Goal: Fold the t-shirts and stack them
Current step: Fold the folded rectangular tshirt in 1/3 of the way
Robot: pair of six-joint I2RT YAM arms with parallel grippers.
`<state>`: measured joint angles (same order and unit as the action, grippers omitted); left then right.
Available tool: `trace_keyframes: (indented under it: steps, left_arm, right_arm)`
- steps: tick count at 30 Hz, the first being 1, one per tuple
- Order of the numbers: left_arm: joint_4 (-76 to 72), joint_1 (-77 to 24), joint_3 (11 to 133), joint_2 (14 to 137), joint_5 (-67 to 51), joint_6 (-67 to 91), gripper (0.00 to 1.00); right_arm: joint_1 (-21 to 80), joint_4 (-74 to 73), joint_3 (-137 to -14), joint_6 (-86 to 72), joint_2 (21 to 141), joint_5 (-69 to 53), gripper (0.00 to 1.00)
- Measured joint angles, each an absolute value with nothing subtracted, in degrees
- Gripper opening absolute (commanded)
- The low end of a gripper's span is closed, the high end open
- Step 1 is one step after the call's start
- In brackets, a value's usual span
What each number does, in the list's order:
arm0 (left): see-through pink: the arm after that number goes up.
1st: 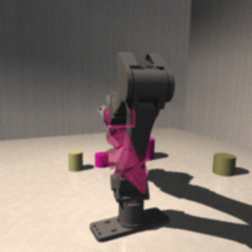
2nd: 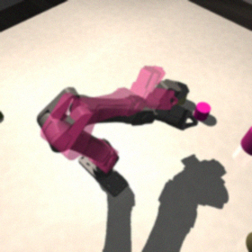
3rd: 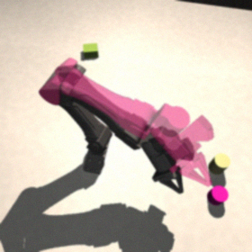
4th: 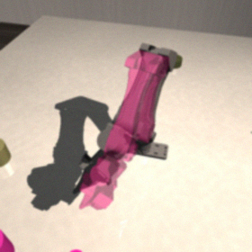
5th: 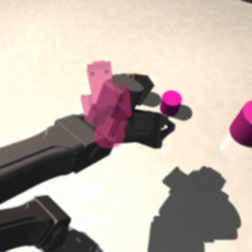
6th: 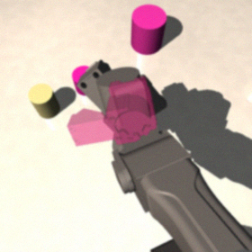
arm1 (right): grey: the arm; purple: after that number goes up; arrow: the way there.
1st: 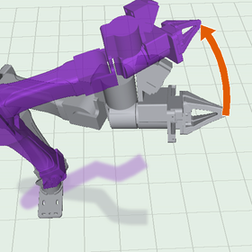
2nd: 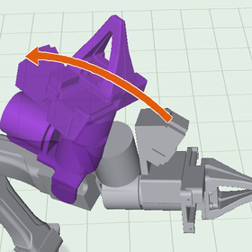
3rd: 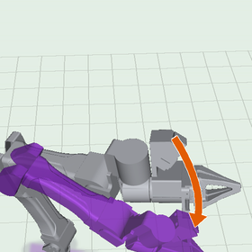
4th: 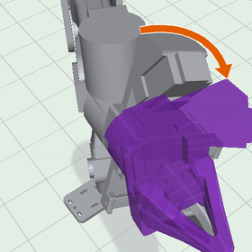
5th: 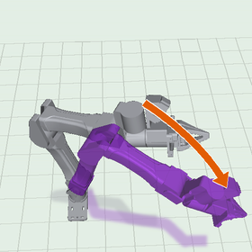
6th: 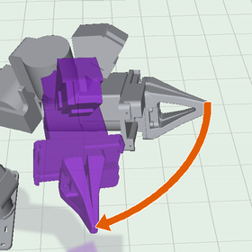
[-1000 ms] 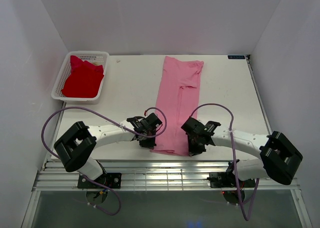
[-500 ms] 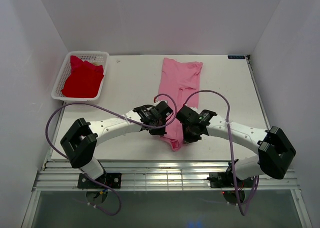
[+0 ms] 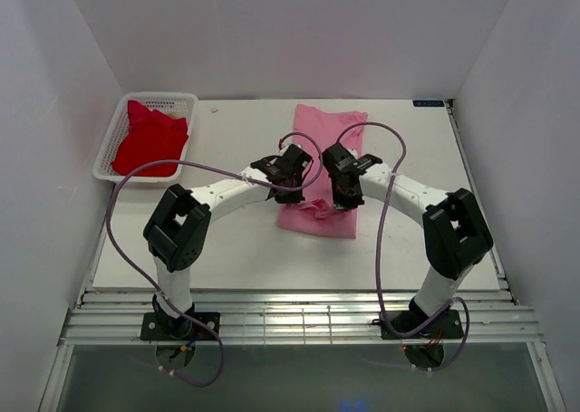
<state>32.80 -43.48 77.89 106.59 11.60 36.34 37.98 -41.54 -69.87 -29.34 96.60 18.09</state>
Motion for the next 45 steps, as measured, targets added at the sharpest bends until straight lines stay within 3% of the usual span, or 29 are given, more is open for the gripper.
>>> trace_keyframes:
  steps: [8, 31, 32, 33, 34, 35, 37, 39, 45]
  left_arm:
    - [30.98, -41.25, 90.89, 115.46, 11.11, 32.38, 0.01]
    - [31.42, -34.46, 108.81, 129.73, 7.86, 27.44, 0.01]
    - [31.51, -34.33, 108.86, 129.99, 7.66, 27.33, 0.07]
    - [31.68, -34.22, 108.86, 130.13, 7.49, 27.18, 0.16]
    - [31.92, -34.17, 108.86, 130.19, 7.42, 26.98, 0.28]
    - [32.05, -34.15, 108.86, 130.19, 7.49, 26.65, 0.51]
    - [32.16, -34.00, 108.86, 130.19, 8.10, 26.39, 0.65]
    - [32.21, -33.91, 108.86, 130.19, 9.96, 26.46, 0.71]
    - [32.49, -33.91, 108.84, 128.14, 15.62, 26.37, 0.73]
  right_arm:
    - [33.34, -40.21, -80.82, -23.27, 106.61, 19.46, 0.08]
    - [23.68, -40.64, -97.43, -17.32, 120.55, 19.31, 0.08]
    - [23.59, -40.69, -98.13, -17.26, 121.25, 19.25, 0.14]
    - [23.55, -40.73, -98.56, -17.23, 121.75, 19.14, 0.27]
    - [23.40, -40.75, -98.87, -17.19, 122.17, 19.11, 0.31]
    - [23.27, -40.75, -99.00, -16.97, 122.45, 19.09, 0.33]
    - [23.16, -40.93, -99.11, -16.47, 122.83, 19.20, 0.36]
    - [23.03, -41.17, -99.39, -16.03, 122.89, 19.59, 0.38]
    - [22.85, -39.99, -99.07, -13.85, 118.52, 19.94, 0.42]
